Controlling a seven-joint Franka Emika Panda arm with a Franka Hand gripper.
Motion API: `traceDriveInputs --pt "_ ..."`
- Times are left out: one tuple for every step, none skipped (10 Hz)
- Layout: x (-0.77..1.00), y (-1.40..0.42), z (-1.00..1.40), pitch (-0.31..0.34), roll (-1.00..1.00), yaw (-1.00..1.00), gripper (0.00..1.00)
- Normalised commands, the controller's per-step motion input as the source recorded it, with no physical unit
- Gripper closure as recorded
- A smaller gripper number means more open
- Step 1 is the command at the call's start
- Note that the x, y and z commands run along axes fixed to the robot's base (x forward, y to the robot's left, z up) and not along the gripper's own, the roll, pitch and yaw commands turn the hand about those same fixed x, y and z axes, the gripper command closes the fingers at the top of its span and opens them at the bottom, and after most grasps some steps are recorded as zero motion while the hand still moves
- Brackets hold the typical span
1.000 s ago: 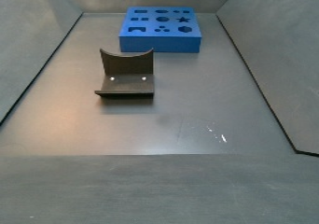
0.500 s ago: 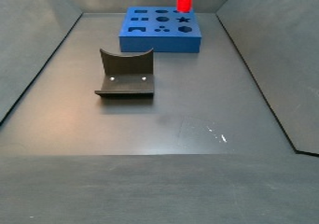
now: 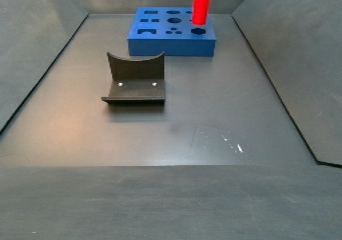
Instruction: Insert the hexagon object.
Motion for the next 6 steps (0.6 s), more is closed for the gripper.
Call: traceDriveInputs --pt "0.00 0.07 -0.18 0.000 0.00 0.00 1.00" --pt "0.00 0.09 -0.21 0.000 0.00 0.00 1.00" --pt "0.00 0.09 -0.26 0.000 0.00 0.02 1.00" --pt "0.00 0.09 -0.27 0.000 0.00 0.03 1.00" --pt "0.00 0.11 -0.28 0.000 0.00 0.04 1.00" --pt "0.03 0.12 -0.28 0.000 0.00 0.04 1.00"
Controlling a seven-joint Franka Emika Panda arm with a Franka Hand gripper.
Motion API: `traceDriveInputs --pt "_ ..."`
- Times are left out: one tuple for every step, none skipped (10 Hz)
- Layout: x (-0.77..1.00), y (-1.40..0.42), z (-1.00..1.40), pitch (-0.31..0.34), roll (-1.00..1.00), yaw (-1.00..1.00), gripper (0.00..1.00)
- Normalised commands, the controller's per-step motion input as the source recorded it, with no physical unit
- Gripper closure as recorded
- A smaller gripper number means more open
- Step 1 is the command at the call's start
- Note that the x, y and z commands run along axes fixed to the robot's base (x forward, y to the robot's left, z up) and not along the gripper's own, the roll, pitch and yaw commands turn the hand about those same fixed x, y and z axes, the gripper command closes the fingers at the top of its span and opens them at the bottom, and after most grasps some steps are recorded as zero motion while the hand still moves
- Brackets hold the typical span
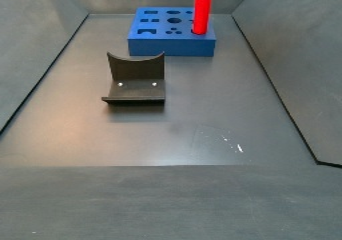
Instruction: Insert the hexagon object.
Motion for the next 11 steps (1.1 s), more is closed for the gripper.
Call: traceDriveInputs --pt "0.11 0.11 -0.33 0.000 0.00 0.02 1.00" --pt "0.15 0.11 -0.34 0.000 0.00 0.01 1.00" --pt "0.15 0.11 -0.34 0.000 0.00 0.01 1.00" --pt "0.00 0.05 -0.36 0.000 0.01 0.01 1.00" --pt "-0.10 0.00 -0.44 -0.099 0.00 0.00 1.00" --pt "-0.12 0.00 -0.45 -0.109 0.01 0.00 1.00" --pt "-0.12 0.00 -0.44 -0.103 0.06 0.00 1.00" --pt "-0.17 0.00 -0.43 -0.106 0.10 0.01 1.00" --pt "-0.16 0.00 -0.28 -0.076 0.02 0.00 1.00" --pt "-0.06 0.01 -0.03 -0.077 -0.04 0.00 1.00" --pt "0.00 0.00 0.00 0.000 0.00 0.00 1.00"
